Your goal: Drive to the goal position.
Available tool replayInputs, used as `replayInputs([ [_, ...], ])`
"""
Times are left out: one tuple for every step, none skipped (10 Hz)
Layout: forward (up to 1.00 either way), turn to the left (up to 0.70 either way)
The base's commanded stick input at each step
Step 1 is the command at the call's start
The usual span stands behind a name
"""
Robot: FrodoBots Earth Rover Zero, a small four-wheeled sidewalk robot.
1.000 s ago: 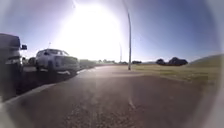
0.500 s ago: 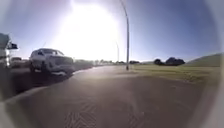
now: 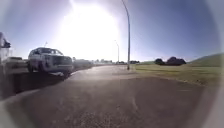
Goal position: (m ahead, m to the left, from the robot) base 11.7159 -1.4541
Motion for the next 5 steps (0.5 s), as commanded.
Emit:
replayInputs([
  [0.7,0.0],
  [0.7,0.0],
  [0.7,0.0],
  [0.7,0.0],
  [0.7,0.0],
])
